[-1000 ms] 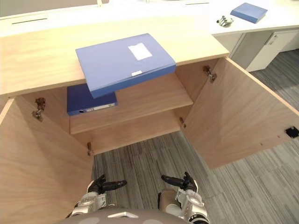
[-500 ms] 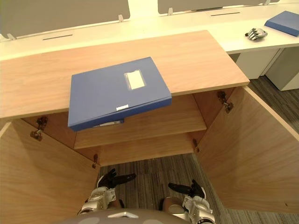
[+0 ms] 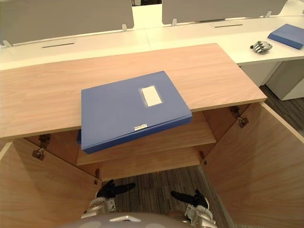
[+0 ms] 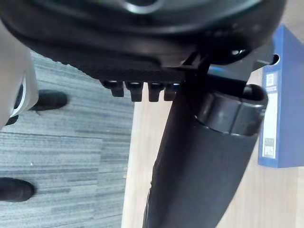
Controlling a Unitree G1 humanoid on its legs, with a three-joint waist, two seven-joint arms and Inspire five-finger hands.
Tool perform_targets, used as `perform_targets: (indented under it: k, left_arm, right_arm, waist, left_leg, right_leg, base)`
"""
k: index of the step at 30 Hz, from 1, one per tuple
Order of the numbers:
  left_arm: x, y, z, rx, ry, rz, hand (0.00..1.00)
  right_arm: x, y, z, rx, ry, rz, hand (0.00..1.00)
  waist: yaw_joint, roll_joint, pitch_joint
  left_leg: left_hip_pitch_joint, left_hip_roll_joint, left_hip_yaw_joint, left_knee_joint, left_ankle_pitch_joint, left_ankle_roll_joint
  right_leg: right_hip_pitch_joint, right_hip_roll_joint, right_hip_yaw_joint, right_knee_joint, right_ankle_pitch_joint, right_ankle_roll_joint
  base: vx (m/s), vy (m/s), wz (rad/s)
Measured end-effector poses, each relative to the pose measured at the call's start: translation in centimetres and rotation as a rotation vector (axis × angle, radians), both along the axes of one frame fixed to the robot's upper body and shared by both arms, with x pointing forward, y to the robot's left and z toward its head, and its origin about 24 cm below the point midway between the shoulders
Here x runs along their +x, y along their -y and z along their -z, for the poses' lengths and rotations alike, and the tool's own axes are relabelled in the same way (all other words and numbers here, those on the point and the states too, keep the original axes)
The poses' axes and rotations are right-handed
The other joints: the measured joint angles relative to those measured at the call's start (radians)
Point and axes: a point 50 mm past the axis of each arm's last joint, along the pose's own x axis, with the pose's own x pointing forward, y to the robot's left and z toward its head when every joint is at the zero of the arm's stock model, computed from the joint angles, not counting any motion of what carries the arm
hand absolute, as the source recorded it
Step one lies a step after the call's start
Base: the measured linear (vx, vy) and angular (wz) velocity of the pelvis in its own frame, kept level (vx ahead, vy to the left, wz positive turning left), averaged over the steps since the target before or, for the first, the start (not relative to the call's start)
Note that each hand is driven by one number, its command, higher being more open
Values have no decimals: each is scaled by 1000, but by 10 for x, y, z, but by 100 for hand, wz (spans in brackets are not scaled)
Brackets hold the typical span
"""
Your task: Walk over to the cabinet, pick up the folder, carry it to the office cabinet, place the folder inside the office cabinet, then close the office cabinet door
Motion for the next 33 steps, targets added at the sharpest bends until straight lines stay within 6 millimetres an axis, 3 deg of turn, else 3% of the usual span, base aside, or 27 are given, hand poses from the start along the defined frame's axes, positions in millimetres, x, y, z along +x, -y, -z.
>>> perform_targets:
  k: [10, 19, 33]
  left_arm:
    - [4, -3, -13, 70, 100, 48, 100]
    - [32, -37, -79, 237, 471, -31, 100]
    - [63, -27, -166, 207, 933, -87, 100]
  right_arm:
    - [-5, 8, 0, -31, -23, 27, 100]
    - [-11, 11, -3, -68, -5, 9, 100]
    - [-18, 0, -1, -41, -10, -8, 100]
  waist:
    - [1, -1, 2]
    - [20, -3, 9]
    - [55, -38, 4]
  left_leg:
    - [47, -19, -89, -142, 91, 6]
    - [43, -44, -140, -160, 117, 24]
    - [62, -59, -177, -133, 91, 25]
  right_leg:
    - [25, 19, -36, -25, 18, -14]
    - [29, -9, -72, -6, 6, 9]
    - [97, -30, -94, -26, 3, 19]
  base:
    - [-74, -24, 15]
    - [-97, 13, 15]
    - [6, -1, 9]
